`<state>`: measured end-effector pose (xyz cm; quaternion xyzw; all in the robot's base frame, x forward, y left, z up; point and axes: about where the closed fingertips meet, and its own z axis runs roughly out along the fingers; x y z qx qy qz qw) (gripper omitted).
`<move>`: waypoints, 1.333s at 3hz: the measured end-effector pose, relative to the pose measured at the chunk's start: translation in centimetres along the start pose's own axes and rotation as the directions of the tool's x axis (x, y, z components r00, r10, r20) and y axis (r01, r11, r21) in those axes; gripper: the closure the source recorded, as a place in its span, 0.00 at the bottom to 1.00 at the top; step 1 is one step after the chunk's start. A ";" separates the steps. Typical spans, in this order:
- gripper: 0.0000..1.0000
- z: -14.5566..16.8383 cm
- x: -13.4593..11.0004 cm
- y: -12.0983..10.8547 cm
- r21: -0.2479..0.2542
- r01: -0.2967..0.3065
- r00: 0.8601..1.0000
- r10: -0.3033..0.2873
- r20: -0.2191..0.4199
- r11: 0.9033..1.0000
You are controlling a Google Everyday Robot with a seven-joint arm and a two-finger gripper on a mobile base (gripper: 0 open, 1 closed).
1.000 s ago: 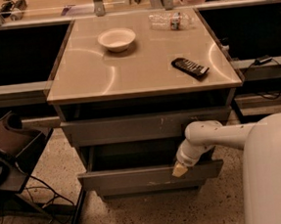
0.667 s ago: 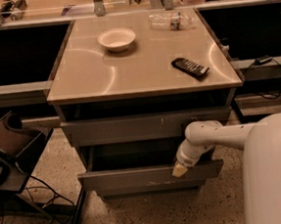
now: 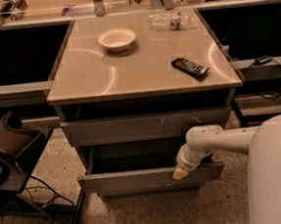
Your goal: Open middle drawer
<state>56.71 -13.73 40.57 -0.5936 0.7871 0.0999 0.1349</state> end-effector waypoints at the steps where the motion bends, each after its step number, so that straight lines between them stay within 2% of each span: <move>1: 1.00 0.3 0.3 1.4 0.041 -0.014 1.000 0.014 0.002 0.999; 2: 1.00 -0.9 0.5 1.6 0.116 0.008 1.000 -0.005 -0.027 0.993; 3: 1.00 -0.9 0.5 1.6 0.116 0.008 1.000 -0.005 -0.027 0.993; 4: 1.00 -1.1 1.5 3.2 0.143 0.015 1.000 -0.013 -0.012 0.990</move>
Offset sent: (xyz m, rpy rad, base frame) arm -0.3096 0.0147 -0.0572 -0.1334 -0.5231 -0.5630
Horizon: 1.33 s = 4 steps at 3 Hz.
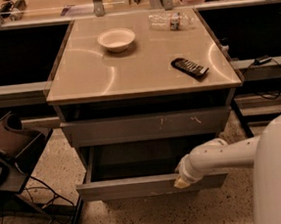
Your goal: Open middle drawer
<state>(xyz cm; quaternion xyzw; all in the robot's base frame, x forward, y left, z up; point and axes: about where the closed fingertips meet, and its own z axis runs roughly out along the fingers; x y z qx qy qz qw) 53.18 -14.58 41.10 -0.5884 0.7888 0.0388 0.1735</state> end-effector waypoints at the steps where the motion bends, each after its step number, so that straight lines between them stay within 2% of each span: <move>1: 1.00 -0.7 1.3 0.9 0.033 -0.011 1.000 0.011 0.003 0.999; 2: 1.00 -0.7 1.3 0.9 0.033 -0.011 1.000 0.011 0.003 0.999; 4: 1.00 -1.3 1.6 1.3 0.065 -0.001 1.000 0.001 0.004 0.998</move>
Offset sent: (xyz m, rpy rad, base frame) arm -0.2574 -0.0528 -0.0121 0.0023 -0.3043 -0.2565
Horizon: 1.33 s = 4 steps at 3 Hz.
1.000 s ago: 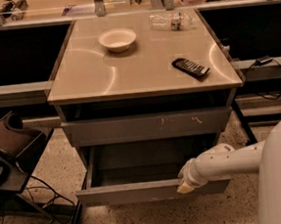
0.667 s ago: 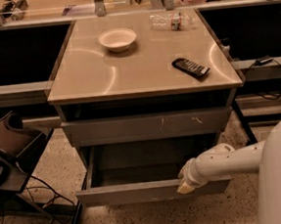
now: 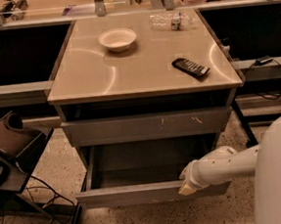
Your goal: Open middle drawer
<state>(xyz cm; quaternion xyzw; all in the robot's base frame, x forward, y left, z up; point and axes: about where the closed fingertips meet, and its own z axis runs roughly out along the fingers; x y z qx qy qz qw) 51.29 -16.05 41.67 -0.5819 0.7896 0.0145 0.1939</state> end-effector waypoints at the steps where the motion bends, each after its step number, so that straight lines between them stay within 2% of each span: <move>1: 1.00 -0.4 -0.2 -0.3 0.016 0.013 1.000 -0.013 -0.002 1.000; 2: 1.00 -0.8 0.7 0.8 0.034 0.005 1.000 -0.006 0.014 0.999; 3: 1.00 -0.9 0.7 0.9 0.036 0.004 1.000 -0.005 0.015 0.999; 4: 1.00 -2.7 0.1 0.2 0.076 -0.005 1.000 0.003 0.023 0.997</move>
Offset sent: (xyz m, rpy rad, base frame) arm -0.2880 -0.0006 -0.0672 0.1356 -0.3628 -0.1710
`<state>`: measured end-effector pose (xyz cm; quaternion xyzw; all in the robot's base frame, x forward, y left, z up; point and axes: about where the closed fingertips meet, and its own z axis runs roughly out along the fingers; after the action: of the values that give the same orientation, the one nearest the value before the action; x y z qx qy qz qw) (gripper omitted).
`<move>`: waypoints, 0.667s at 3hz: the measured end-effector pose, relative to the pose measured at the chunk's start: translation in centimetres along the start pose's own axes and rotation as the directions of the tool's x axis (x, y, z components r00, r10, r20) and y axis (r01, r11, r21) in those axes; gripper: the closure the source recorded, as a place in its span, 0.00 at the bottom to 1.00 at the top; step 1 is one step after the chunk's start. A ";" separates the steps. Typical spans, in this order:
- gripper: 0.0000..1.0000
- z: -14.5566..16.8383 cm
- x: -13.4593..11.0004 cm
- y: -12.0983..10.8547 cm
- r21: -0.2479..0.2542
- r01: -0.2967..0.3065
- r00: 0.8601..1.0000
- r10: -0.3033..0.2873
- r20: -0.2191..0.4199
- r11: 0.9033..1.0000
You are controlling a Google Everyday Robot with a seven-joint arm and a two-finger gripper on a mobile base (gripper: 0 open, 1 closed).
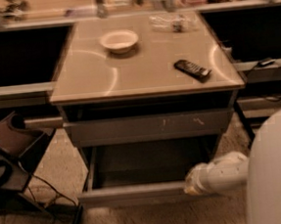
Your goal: Open middle drawer
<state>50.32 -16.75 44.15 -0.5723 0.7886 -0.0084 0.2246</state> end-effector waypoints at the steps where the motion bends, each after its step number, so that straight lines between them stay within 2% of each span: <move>1: 1.00 -1.9 2.0 2.4 0.041 -0.057 0.998 0.056 0.024 0.998; 2: 1.00 -2.0 1.9 2.4 0.041 -0.057 0.998 0.056 0.024 0.998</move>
Offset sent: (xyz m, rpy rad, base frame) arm -0.4040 0.0139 -0.1293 0.0610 -0.2478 -0.4099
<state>46.96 -18.14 44.62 -0.5453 0.8014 -0.0120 0.2456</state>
